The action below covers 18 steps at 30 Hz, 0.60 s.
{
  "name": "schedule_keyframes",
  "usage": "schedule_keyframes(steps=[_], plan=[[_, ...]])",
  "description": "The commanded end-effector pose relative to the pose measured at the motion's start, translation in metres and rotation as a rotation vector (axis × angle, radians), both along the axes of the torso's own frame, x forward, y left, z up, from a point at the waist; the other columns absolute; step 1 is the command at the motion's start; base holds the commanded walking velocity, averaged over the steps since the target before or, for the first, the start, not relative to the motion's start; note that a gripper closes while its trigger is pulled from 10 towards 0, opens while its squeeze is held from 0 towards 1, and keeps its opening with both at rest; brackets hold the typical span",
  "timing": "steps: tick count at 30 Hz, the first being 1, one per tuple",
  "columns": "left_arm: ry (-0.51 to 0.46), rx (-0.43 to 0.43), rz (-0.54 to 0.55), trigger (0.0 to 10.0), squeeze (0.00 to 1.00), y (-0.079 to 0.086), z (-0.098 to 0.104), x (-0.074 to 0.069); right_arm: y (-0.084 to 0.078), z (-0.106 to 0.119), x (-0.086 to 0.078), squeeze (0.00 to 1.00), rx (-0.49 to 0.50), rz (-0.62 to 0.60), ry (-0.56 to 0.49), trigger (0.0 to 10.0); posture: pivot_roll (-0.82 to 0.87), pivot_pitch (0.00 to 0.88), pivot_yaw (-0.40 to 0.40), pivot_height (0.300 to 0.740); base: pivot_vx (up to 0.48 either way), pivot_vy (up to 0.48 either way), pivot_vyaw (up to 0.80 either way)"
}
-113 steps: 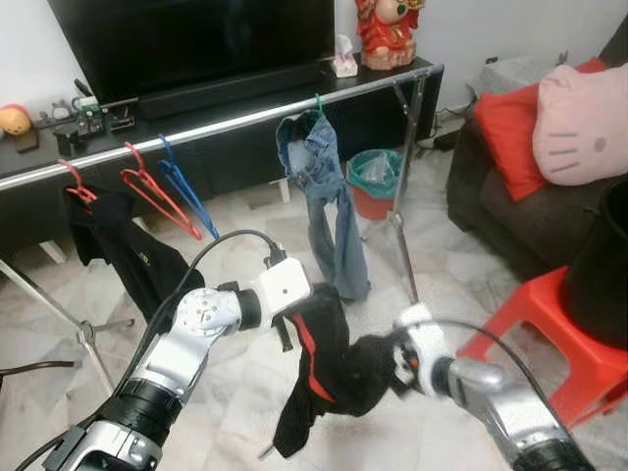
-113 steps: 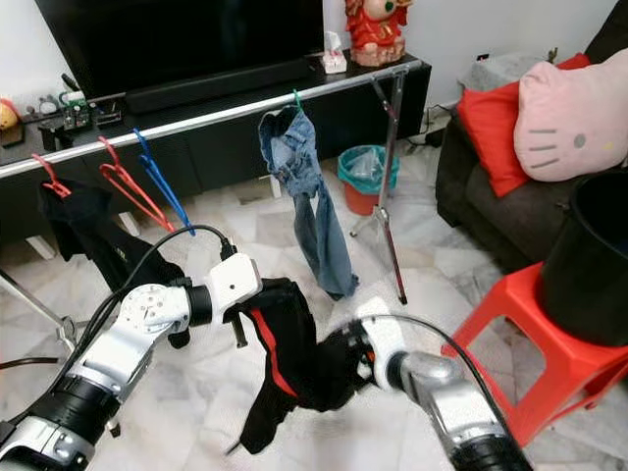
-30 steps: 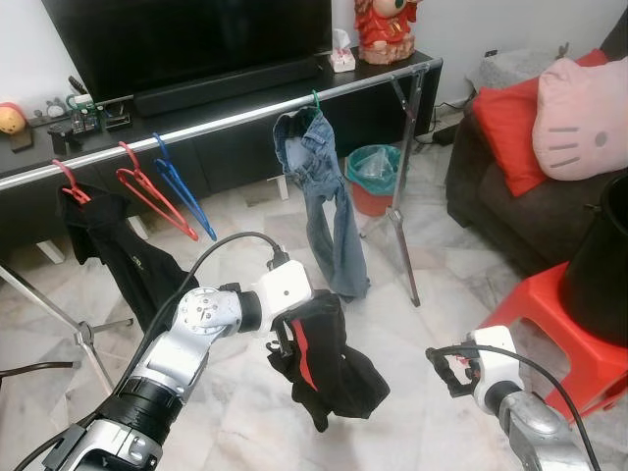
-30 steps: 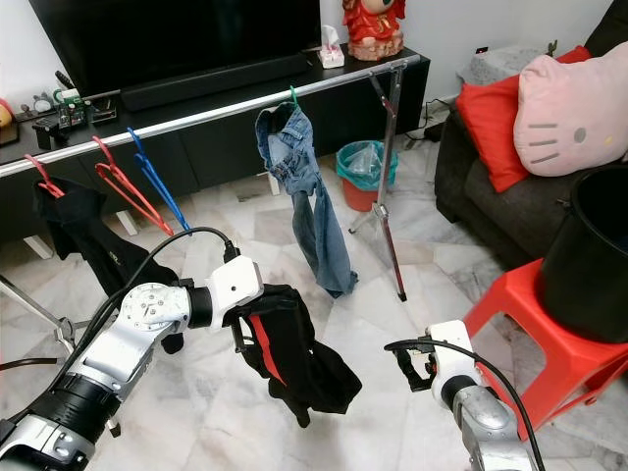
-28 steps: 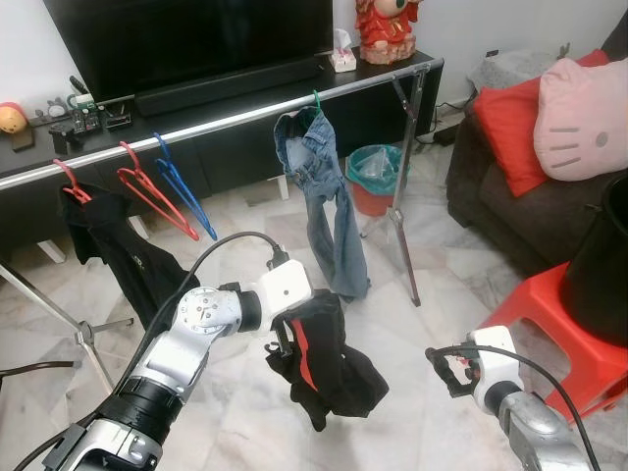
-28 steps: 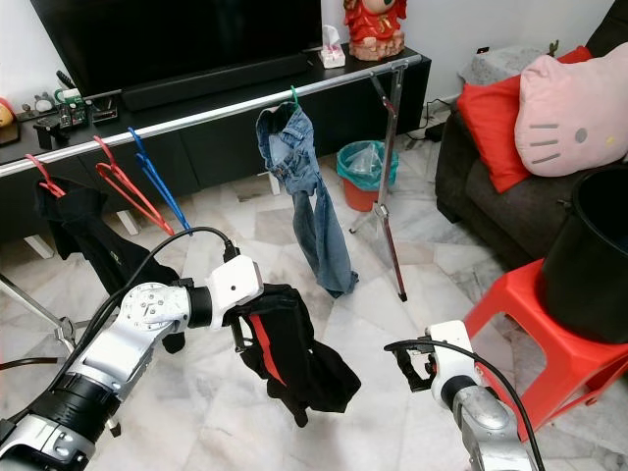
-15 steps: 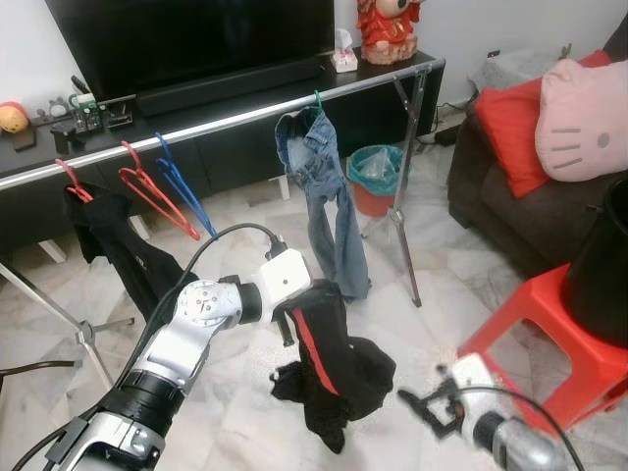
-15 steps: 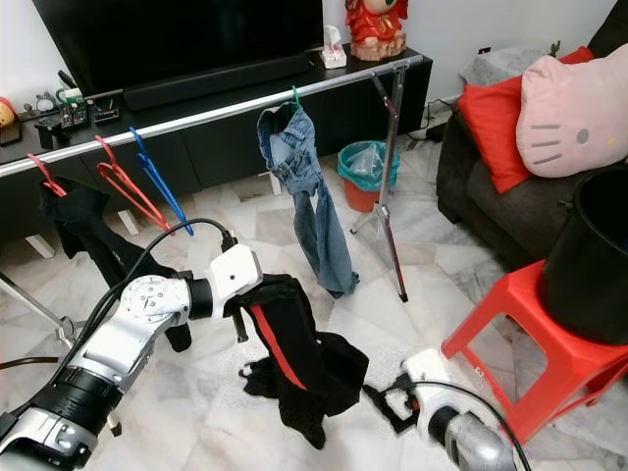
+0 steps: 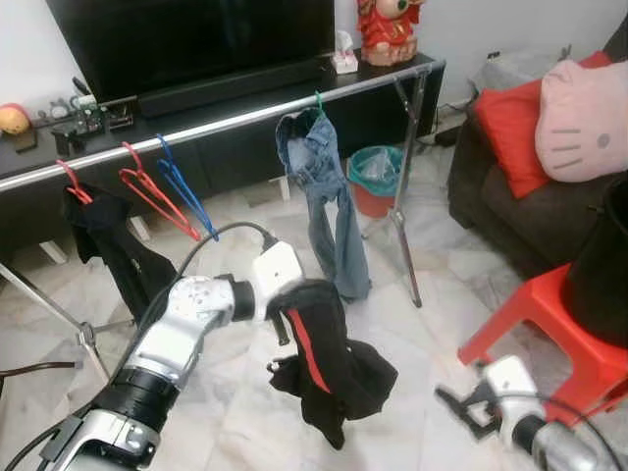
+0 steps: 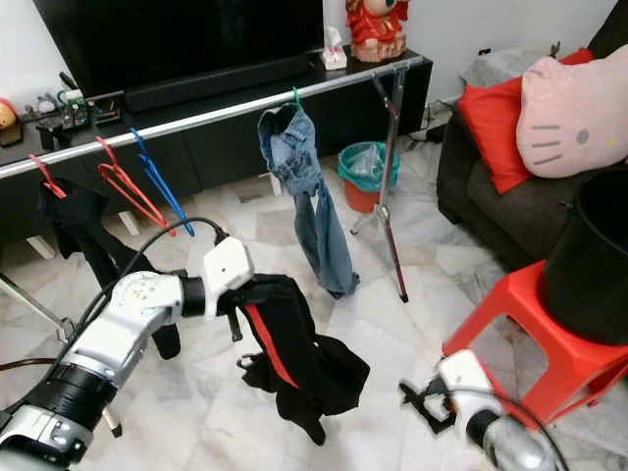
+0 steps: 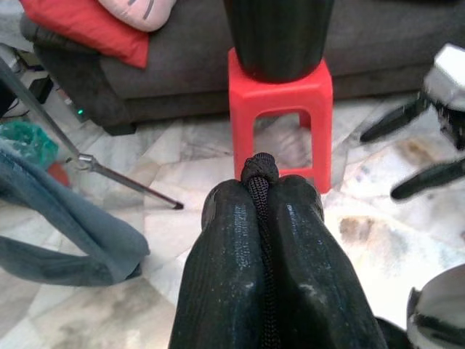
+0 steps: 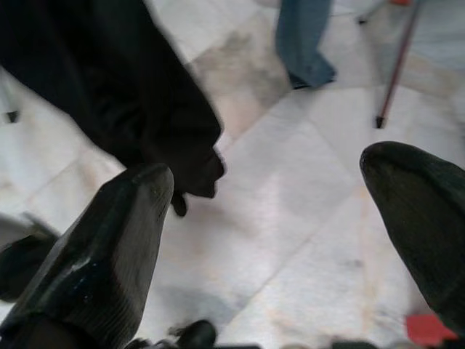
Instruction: Hang hanger
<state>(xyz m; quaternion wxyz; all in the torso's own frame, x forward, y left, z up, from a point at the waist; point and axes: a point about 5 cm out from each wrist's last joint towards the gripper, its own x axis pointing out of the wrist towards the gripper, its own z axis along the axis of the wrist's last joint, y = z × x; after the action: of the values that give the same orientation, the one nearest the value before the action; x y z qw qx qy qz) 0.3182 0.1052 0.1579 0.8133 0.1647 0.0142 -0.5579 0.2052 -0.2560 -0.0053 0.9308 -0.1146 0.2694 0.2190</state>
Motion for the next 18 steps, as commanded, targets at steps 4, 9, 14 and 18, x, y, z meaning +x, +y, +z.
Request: schedule_keyframes(steps=[4, 9, 14, 18], plan=[[-0.035, -0.066, 0.012, 10.0, 0.0, 0.012, 0.029, 0.01, 0.019, 0.006, -0.009, 0.0, 0.081, 0.184, -0.017, 10.0, 0.05, 0.021, 0.118, 0.74, 0.0, 0.0, 0.0], [-0.025, -0.086, 0.017, 10.0, 0.0, 0.017, 0.036, 0.015, 0.018, -0.003, -0.025, 0.0, -0.007, 0.281, 0.021, 10.0, 0.05, 0.025, 0.119, 0.74, 0.0, 0.0, 0.0], [-0.007, -0.112, 0.014, 10.0, 0.0, 0.022, 0.045, 0.019, 0.016, -0.006, -0.029, 0.0, -0.028, 0.268, 0.022, 10.0, 0.05, 0.026, 0.12, 0.74, 0.0, 0.0, 0.0], [0.021, -0.126, -0.023, 10.0, 0.0, 0.027, 0.052, 0.018, -0.003, -0.007, -0.017, 0.0, -0.182, 0.103, -0.05, 10.0, 0.05, 0.025, 0.126, 0.74, 0.0, 0.0, 0.0]])
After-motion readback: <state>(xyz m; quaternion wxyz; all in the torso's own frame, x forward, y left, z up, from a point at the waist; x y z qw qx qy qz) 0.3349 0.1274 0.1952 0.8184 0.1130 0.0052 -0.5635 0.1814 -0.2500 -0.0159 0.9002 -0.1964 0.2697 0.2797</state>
